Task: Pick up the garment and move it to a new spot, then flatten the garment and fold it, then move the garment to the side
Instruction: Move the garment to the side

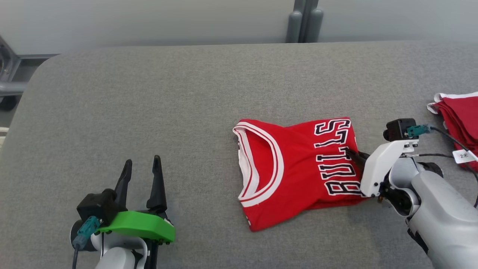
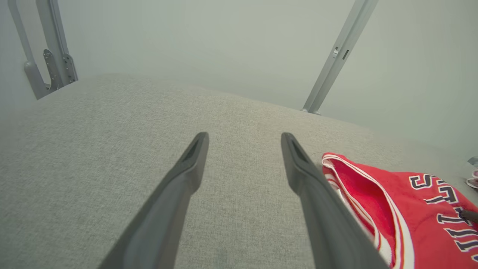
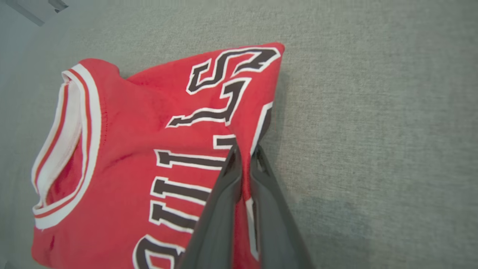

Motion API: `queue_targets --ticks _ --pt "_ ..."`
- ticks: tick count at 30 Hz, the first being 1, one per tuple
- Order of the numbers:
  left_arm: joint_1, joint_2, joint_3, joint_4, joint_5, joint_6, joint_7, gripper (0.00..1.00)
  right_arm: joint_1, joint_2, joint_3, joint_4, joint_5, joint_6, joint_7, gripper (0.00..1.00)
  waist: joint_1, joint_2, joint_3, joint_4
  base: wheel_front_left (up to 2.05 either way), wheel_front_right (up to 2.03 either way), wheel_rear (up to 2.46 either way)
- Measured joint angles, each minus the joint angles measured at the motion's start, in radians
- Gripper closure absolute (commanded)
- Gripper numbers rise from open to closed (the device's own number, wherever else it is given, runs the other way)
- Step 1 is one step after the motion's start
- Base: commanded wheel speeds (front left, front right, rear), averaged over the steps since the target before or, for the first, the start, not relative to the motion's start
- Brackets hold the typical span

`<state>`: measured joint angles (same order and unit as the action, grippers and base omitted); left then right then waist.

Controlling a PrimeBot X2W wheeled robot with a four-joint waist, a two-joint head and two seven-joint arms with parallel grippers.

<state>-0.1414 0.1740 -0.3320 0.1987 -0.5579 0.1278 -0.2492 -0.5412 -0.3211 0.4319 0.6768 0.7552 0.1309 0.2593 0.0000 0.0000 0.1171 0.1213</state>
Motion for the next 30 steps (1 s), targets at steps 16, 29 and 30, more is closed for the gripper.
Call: queue_targets --ticks 16,29,30 --pt "-0.069 -0.03 -0.045 0.014 0.024 -0.021 -0.007 0.0 -0.134 -0.129 0.006 -0.054 -0.058 0.0 0.0 1.0 0.0 0.0 0.024 -0.233 0.0 0.0 0.0" --pt "-0.121 -0.014 -0.045 0.023 0.04 -0.023 -0.007 0.0 -0.207 -0.106 0.0 -0.108 -0.104 0.0 0.016 1.0 0.0 0.0 0.085 -0.448 0.0 0.0 0.0" --pt "-0.124 -0.012 -0.046 0.024 0.041 -0.023 -0.007 0.0 -0.21 -0.102 -0.001 -0.108 -0.107 0.0 0.016 1.0 0.0 0.0 0.091 -0.462 0.0 0.0 0.0"
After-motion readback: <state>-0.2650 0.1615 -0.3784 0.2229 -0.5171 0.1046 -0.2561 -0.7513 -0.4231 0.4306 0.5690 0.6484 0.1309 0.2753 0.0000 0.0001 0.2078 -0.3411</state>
